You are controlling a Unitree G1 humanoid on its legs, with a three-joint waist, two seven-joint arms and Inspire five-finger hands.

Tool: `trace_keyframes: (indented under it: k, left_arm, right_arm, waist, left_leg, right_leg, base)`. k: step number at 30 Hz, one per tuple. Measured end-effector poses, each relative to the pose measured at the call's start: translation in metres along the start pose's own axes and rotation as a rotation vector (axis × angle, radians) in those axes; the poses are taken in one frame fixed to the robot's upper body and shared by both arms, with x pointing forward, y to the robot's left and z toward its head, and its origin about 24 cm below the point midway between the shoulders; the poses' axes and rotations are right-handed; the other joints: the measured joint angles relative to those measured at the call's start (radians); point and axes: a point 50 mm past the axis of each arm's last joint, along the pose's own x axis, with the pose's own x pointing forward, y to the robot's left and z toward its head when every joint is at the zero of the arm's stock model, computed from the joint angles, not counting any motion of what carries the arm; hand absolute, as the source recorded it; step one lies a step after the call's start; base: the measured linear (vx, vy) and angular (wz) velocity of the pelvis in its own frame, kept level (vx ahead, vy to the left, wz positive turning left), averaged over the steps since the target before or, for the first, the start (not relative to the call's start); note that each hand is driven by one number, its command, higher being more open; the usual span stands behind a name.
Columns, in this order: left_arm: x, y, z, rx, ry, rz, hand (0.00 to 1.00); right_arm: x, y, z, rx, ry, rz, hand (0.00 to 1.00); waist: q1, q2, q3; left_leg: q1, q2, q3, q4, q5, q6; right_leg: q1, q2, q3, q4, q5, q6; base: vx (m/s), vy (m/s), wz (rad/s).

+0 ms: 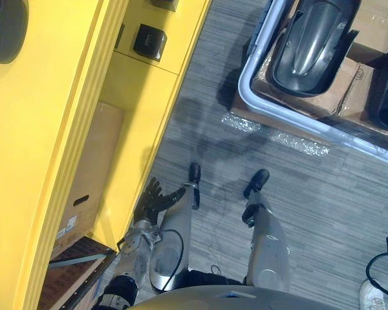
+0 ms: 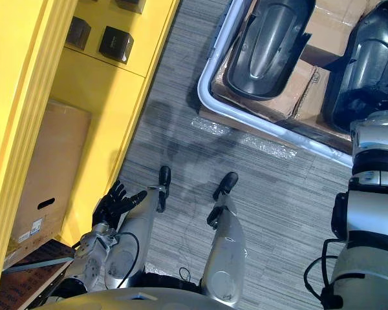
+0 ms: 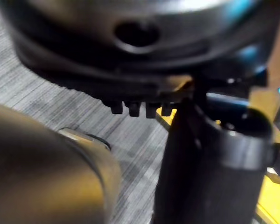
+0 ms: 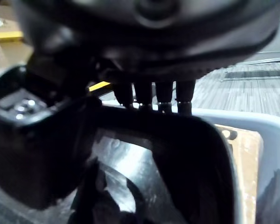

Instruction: Walk over and take three plastic housings, then place them on the shelf

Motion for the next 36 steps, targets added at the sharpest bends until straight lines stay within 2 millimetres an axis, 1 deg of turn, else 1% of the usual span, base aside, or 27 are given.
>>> trace_keyframes:
  k: [2, 4, 6, 8, 11, 13, 14, 15, 17, 19, 20, 21, 22, 24, 25, 27, 29, 30, 32, 33, 34, 35, 36]
  left_arm:
    - [0.0, 0.0, 0.0, 0.0, -0.001, 0.0, 1.0]
    - [0.0, -0.001, 0.001, -0.002, -0.004, -0.002, 1.0]
    - [0.0, -0.001, 0.001, -0.003, -0.006, -0.001, 1.0]
    - [0.0, -0.001, 0.001, -0.004, -0.004, 0.004, 1.0]
    - [0.0, 0.001, 0.001, -0.008, -0.007, 0.011, 1.0]
    - [0.0, 0.003, 0.002, -0.011, -0.01, 0.019, 1.0]
    - [0.0, 0.003, 0.002, -0.011, -0.01, 0.021, 1.0]
    - [-0.001, 0.004, 0.002, -0.008, -0.012, 0.025, 1.0]
    - [-0.001, 0.006, 0.002, 0.003, -0.011, 0.028, 1.0]
    - [-0.003, 0.011, 0.004, 0.016, -0.019, 0.036, 1.0]
    - [-0.004, 0.012, 0.004, 0.021, -0.018, 0.039, 1.0]
    - [-0.005, 0.015, 0.005, 0.029, -0.022, 0.043, 1.0]
    - [-0.005, 0.015, 0.007, 0.032, -0.029, 0.041, 1.0]
    - [-0.006, 0.016, 0.01, 0.036, -0.042, 0.037, 1.0]
    - [-0.007, 0.013, 0.014, 0.032, -0.062, 0.025, 1.0]
    - [-0.008, 0.008, 0.022, 0.033, -0.097, -0.004, 1.0]
    - [-0.011, -0.001, 0.043, 0.046, -0.18, -0.069, 1.0]
    - [-0.01, -0.003, 0.049, 0.051, -0.201, -0.082, 1.0]
    - [-0.008, -0.01, 0.074, 0.101, -0.266, -0.13, 1.0]
    - [-0.007, -0.011, 0.079, 0.131, -0.277, -0.14, 1.0]
    - [-0.004, -0.012, 0.09, 0.173, -0.284, -0.156, 1.0]
    - [-0.003, -0.012, 0.092, 0.179, -0.284, -0.158, 1.0]
    - [0.0, -0.011, 0.1, 0.212, -0.277, -0.173, 1.0]
  right_arm:
    - [-0.001, 0.007, -0.002, -0.003, -0.003, 0.061, 0.0]
    - [-0.001, 0.01, -0.002, 0.002, -0.025, 0.076, 0.0]
    - [-0.001, 0.01, 0.003, 0.012, -0.066, 0.072, 0.0]
    - [-0.001, 0.009, 0.005, -0.018, -0.098, 0.073, 0.0]
    - [-0.002, 0.014, -0.001, -0.045, -0.111, 0.094, 0.0]
    - [-0.004, 0.025, -0.009, -0.064, -0.124, 0.116, 0.0]
    - [-0.005, 0.028, -0.012, -0.062, -0.122, 0.123, 0.0]
    - [-0.006, 0.032, -0.018, -0.054, -0.116, 0.134, 0.0]
    - [-0.008, 0.038, -0.023, -0.053, -0.112, 0.148, 0.0]
    - [-0.01, 0.043, -0.029, -0.061, -0.114, 0.162, 0.0]
    - [-0.011, 0.045, -0.029, -0.054, -0.114, 0.166, 0.0]
    - [-0.013, 0.047, -0.031, -0.037, -0.115, 0.162, 0.0]
    - [-0.012, 0.046, -0.034, -0.025, -0.119, 0.142, 0.0]
    - [-0.011, 0.043, -0.035, -0.008, -0.113, 0.123, 0.0]
    - [-0.012, 0.041, -0.032, 0.0, -0.128, 0.101, 0.0]
    - [-0.013, 0.04, -0.031, 0.007, -0.151, 0.084, 0.0]
    - [-0.014, 0.038, -0.029, 0.016, -0.171, 0.057, 0.0]
    - [-0.014, 0.038, -0.028, 0.018, -0.175, 0.055, 0.0]
    - [-0.014, 0.038, -0.03, 0.014, -0.187, 0.052, 0.0]
    - [-0.014, 0.039, -0.033, 0.007, -0.186, 0.054, 0.0]
    - [-0.016, 0.041, -0.037, -0.019, -0.195, 0.057, 0.0]
    - [-0.017, 0.042, -0.038, -0.026, -0.199, 0.059, 0.0]
    - [-0.019, 0.046, -0.04, -0.053, -0.212, 0.065, 0.0]
  waist:
    - [-0.001, 0.0, 0.0]
    - [-0.001, 0.0, 0.0]
    - [-0.001, 0.0, 0.0]
    - [0.001, -0.003, 0.001]
    - [0.002, -0.006, 0.001]
    - [-0.001, -0.019, 0.001]
    - [-0.001, -0.022, 0.002]
    - [-0.004, -0.03, 0.001]
    - [-0.009, -0.042, 0.0]
    - [-0.017, -0.067, 0.0]
    - [-0.022, -0.074, -0.002]
    - [-0.027, -0.089, -0.001]
    - [-0.03, -0.097, -0.001]
    - [-0.038, -0.104, -0.001]
    - [-0.051, -0.11, -0.002]
    - [-0.056, -0.12, -0.004]
    - [-0.072, -0.135, -0.009]
    - [-0.075, -0.137, -0.011]
    - [-0.081, -0.148, -0.018]
    - [-0.081, -0.149, -0.022]
    - [-0.08, -0.152, -0.037]
    - [-0.081, -0.153, -0.04]
    - [-0.085, -0.153, -0.053]
  left_leg:
    - [0.0, 0.001, -0.007, 0.0, 0.004, -0.002]
    - [0.0, 0.001, -0.01, 0.002, 0.007, -0.002]
    - [0.002, 0.002, -0.016, 0.004, 0.009, -0.002]
    - [0.022, 0.005, -0.022, 0.006, 0.009, -0.002]
    - [0.047, 0.007, -0.023, -0.001, 0.009, -0.002]
    - [0.065, 0.011, -0.022, -0.008, 0.01, -0.004]
    - [0.071, 0.011, -0.022, -0.013, 0.011, -0.005]
    - [0.087, 0.012, -0.022, -0.024, 0.015, -0.008]
    - [0.114, 0.016, -0.02, -0.037, 0.016, -0.01]
    - [0.157, 0.023, -0.015, -0.057, 0.018, -0.014]
    - [0.164, 0.025, -0.014, -0.062, 0.018, -0.014]
    - [0.191, 0.027, -0.009, -0.076, 0.019, -0.016]
    - [0.216, 0.028, -0.007, -0.091, 0.021, -0.02]
    - [0.247, 0.028, -0.005, -0.108, 0.023, -0.023]
    - [0.276, 0.027, -0.002, -0.121, 0.023, -0.023]
    - [0.299, 0.028, 0.007, -0.132, 0.024, -0.024]
    - [0.324, 0.028, 0.013, -0.141, 0.024, -0.026]
    - [0.327, 0.029, 0.015, -0.141, 0.023, -0.027]
    - [0.341, 0.032, 0.024, -0.141, 0.021, -0.03]
    - [0.345, 0.034, 0.03, -0.141, 0.02, -0.031]
    - [0.349, 0.038, 0.039, -0.14, 0.017, -0.033]
    - [0.349, 0.038, 0.039, -0.139, 0.017, -0.033]
    - [0.35, 0.041, 0.041, -0.137, 0.015, -0.036]
  right_leg:
    - [0.0, 0.0, -0.007, 0.01, -0.004, -0.002]
    - [0.002, 0.001, -0.011, 0.013, -0.006, -0.004]
    - [0.011, 0.002, -0.02, 0.013, -0.006, -0.004]
    - [0.039, 0.003, -0.028, 0.011, -0.007, -0.006]
    - [0.068, 0.005, -0.035, 0.004, -0.009, -0.007]
    - [0.09, 0.015, -0.038, -0.015, -0.008, -0.006]
    - [0.097, 0.017, -0.039, -0.02, -0.007, -0.005]
    - [0.116, 0.02, -0.044, -0.035, -0.005, -0.003]
    - [0.146, 0.028, -0.048, -0.057, -0.001, 0.0]
    - [0.186, 0.04, -0.047, -0.083, 0.007, -0.002]
    - [0.193, 0.043, -0.047, -0.088, 0.007, -0.002]
    - [0.213, 0.048, -0.044, -0.099, 0.009, -0.003]
    - [0.236, 0.052, -0.044, -0.113, 0.011, -0.002]
    - [0.263, 0.054, -0.044, -0.122, 0.012, -0.002]
    - [0.291, 0.057, -0.043, -0.138, 0.015, -0.001]
    - [0.31, 0.061, -0.034, -0.152, 0.02, 0.001]
    - [0.332, 0.066, -0.022, -0.166, 0.025, 0.001]
    - [0.334, 0.067, -0.021, -0.166, 0.025, 0.001]
    - [0.345, 0.07, -0.012, -0.171, 0.026, 0.0]
    - [0.347, 0.072, -0.006, -0.174, 0.029, -0.001]
    - [0.351, 0.077, 0.005, -0.183, 0.033, 0.0]
    - [0.351, 0.078, 0.005, -0.183, 0.033, 0.0]
    - [0.351, 0.08, 0.009, -0.183, 0.035, -0.002]
  base:
    - [-0.03, -0.019, 0.07]
    - [-0.03, -0.017, 0.07]
    - [-0.04, -0.015, 0.1]
    - [-0.04, 0.007, 0.09]
    - [-0.03, 0.004, 0.04]
    - [-0.01, -0.005, -0.02]
    - [0.0, 0.0, 0.0]
    - [0.01, -0.01, 0.04]
    - [0.01, -0.005, 0.02]
    - [0.04, -0.011, -0.06]
    - [0.06, -0.013, -0.07]
    - [0.06, -0.009, -0.07]
    - [0.06, -0.007, -0.08]
    - [0.03, 0.004, -0.02]
    - [0.03, 0.011, -0.02]
    - [0.03, 0.017, -0.1]
    - [0.01, 0.026, -0.1]
    - [-0.01, 0.021, -0.08]
    - [-0.02, 0.022, -0.11]
    - [-0.03, 0.023, -0.19]
    - [-0.02, 0.014, -0.16]
    - [-0.02, 0.02, -0.13]
    - [-0.01, 0.013, -0.08]
